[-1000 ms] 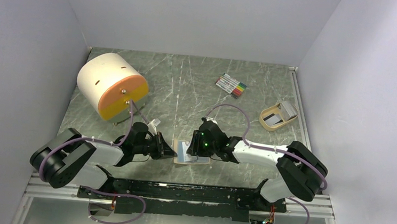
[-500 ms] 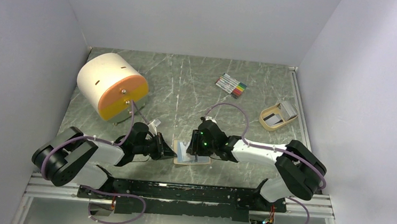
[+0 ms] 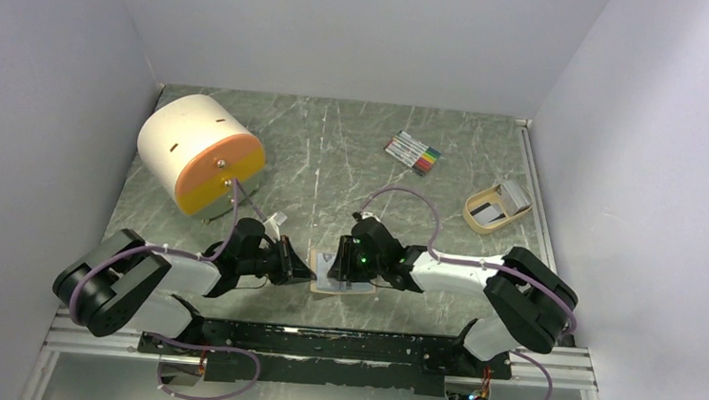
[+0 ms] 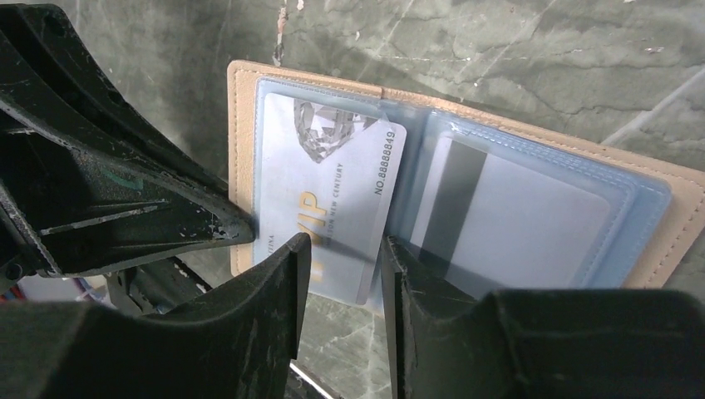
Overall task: Put the credit cards into the card holder
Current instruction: Insert the credit card into the card holder.
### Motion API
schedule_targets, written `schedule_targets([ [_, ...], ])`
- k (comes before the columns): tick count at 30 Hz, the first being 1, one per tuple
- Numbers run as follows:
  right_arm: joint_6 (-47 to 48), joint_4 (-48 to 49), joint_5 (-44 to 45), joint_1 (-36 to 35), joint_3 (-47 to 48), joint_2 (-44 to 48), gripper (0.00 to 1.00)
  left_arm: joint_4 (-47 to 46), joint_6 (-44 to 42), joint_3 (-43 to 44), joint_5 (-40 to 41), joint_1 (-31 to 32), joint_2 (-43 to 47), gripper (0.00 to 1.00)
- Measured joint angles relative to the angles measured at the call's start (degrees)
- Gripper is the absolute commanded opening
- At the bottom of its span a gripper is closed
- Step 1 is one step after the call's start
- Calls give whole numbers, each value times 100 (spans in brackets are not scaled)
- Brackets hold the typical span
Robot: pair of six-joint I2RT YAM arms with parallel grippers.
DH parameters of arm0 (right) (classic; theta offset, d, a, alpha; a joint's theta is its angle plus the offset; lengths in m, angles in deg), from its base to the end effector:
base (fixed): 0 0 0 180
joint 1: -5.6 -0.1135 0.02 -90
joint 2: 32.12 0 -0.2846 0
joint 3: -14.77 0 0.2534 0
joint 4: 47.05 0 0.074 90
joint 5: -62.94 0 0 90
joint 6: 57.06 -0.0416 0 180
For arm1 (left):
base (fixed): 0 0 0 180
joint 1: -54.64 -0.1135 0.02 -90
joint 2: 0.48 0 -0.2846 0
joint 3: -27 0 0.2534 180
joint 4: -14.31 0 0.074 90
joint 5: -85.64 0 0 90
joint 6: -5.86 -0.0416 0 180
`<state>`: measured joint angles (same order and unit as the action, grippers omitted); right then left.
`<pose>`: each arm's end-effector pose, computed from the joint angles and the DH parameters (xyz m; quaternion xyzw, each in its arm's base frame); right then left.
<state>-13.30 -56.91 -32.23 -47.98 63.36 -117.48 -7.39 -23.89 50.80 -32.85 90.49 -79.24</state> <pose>0.1628 0.2269 0.1616 -0.0761 0.9253 0.3094 0.2057 0.1525 -0.1347 0.1245 -0.0659 0.8583 -0.4873 0.1468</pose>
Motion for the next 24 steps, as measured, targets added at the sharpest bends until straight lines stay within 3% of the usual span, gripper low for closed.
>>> schedule_targets([
  [6,-2,162,-76,-35,-22,-46,38,52,-17,2,-9,0,22,26],
  [11,-2,260,-111,-57,-28,-79,38,50,-24,2,-28,0,9,29],
  [14,-2,365,-146,-59,-72,-79,38,42,-24,22,-35,0,-70,27],
  [18,-15,492,-140,-83,-179,-35,39,0,-13,37,-61,0,-238,11],
  [24,72,264,219,-103,-315,688,46,463,-101,240,-48,0,-186,9],
])
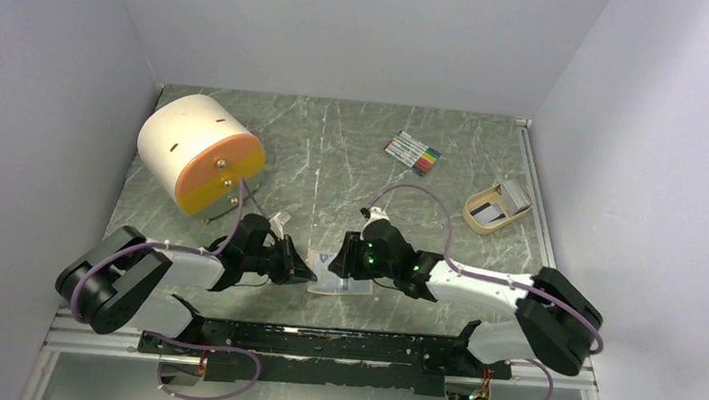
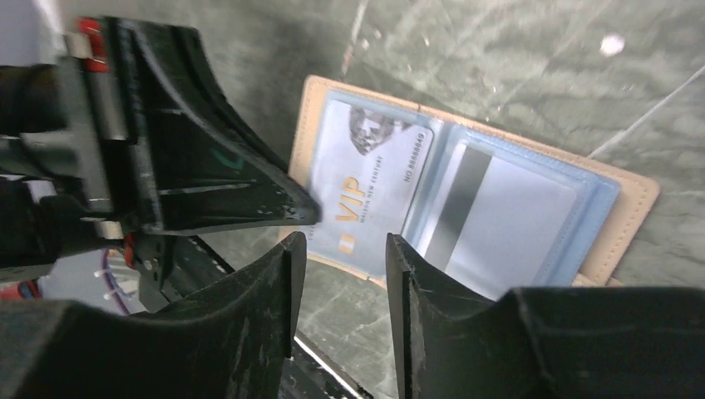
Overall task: Put the credit cards into the card holder
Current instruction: Insert the credit card into the card holder.
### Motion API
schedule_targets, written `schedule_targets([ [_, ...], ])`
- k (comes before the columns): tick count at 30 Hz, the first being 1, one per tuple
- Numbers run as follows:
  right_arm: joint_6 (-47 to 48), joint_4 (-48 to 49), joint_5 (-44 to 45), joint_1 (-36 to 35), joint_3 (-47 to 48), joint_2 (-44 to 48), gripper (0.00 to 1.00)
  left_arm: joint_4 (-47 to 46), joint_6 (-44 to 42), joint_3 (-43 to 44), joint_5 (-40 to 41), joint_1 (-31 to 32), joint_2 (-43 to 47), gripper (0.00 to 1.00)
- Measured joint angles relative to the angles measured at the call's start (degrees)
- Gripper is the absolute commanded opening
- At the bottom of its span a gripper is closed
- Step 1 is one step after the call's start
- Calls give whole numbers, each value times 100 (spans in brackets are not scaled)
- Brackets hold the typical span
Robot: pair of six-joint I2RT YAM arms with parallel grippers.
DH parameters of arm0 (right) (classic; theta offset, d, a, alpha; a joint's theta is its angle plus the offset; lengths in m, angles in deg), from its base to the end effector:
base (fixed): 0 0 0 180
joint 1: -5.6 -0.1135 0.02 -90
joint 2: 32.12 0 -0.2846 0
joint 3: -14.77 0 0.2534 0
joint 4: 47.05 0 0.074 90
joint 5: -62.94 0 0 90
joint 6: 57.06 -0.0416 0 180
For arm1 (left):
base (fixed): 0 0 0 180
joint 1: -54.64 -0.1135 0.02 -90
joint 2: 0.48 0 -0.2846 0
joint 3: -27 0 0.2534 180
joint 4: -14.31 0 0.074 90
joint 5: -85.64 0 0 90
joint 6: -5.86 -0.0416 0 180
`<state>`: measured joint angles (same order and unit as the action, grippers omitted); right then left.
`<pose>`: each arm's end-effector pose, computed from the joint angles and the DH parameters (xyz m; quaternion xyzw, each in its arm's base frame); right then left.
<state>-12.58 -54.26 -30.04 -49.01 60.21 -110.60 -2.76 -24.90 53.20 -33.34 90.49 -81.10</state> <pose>0.1510 0.2163 0.1796 -0.0828 0.9032 0.3376 0.2518 0.1574 -0.1386 0.1212 -0.0672 0.8723 -0.4682 0.1244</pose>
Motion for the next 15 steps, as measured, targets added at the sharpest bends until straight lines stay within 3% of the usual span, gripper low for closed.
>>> schedule_targets([
  [3,103,-203,365,0,42,529,48,680,-162,236,85,7,275,9],
  [6,79,-367,763,31,79,767,44,1377,-334,461,243,9,575,9],
  [9,114,-608,1060,90,83,730,38,1987,-479,557,413,11,852,9],
  [15,164,-1119,1311,120,278,343,37,3185,-706,826,758,11,1180,9],
])
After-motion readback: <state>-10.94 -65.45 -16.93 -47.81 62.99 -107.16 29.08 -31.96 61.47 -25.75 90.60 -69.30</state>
